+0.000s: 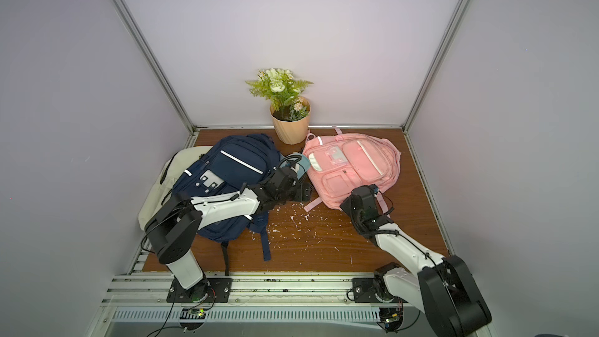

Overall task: Zip up the backpack
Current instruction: Adjust the backpack at the center of the board.

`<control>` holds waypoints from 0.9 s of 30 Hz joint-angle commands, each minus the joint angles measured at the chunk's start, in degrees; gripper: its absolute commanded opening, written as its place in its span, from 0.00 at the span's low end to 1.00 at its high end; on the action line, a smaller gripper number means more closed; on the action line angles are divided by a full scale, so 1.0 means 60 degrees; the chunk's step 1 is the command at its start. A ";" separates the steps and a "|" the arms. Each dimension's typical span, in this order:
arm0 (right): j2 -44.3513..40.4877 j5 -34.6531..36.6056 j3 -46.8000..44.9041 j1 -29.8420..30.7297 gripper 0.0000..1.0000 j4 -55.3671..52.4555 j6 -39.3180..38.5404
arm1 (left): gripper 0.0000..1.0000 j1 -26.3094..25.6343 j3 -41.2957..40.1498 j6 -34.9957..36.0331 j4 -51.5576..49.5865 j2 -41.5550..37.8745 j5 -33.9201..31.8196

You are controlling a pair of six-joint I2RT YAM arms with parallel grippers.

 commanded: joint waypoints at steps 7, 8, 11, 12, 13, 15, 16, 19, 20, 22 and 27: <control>-0.1200 0.0407 -0.0565 0.0382 0.03 -0.0476 0.0568 | 0.90 -0.0579 0.1929 -0.0402 0.0645 0.2085 0.1343; -0.1175 0.0293 -0.0675 0.0449 0.02 -0.0345 0.0637 | 0.88 -0.0648 0.2245 -0.0414 0.0661 0.2412 0.1539; -0.1182 0.0386 -0.0749 0.0767 0.00 -0.0232 0.0786 | 0.79 -0.0816 0.3139 -0.0437 0.0527 0.3205 0.1685; -0.1202 0.0436 -0.0708 0.0867 0.00 -0.0230 0.0790 | 0.72 -0.0826 0.3559 -0.0384 0.0316 0.3499 0.1679; -0.1226 0.0481 -0.0674 0.0957 0.00 -0.0234 0.0779 | 0.64 -0.0842 0.4063 -0.0309 0.0041 0.3731 0.1659; -0.1246 0.0490 -0.0579 0.1191 0.00 -0.0154 0.0793 | 0.51 -0.0842 0.5035 -0.0086 -0.0594 0.4219 0.1620; -0.1196 0.0449 -0.0539 0.1307 0.00 -0.0042 0.0808 | 0.47 -0.0841 0.5428 0.0031 -0.0809 0.4391 0.1561; -0.0679 0.0406 -0.0310 0.1862 0.00 0.0487 0.0727 | 0.33 -0.0841 0.6977 0.0527 -0.1938 0.4910 0.1140; -0.0326 0.0394 -0.0140 0.2029 0.00 0.0664 0.0647 | 0.28 -0.0820 0.7511 0.0691 -0.2357 0.5050 0.0936; 0.0321 0.0114 0.0185 0.2157 0.00 0.1038 0.0449 | 0.20 -0.0698 0.8170 0.0808 -0.2883 0.5246 0.0776; 0.1204 -0.0186 0.1270 0.2217 0.22 0.0831 -0.0445 | 0.17 -0.0041 0.8264 0.0861 -0.3268 0.5072 0.0602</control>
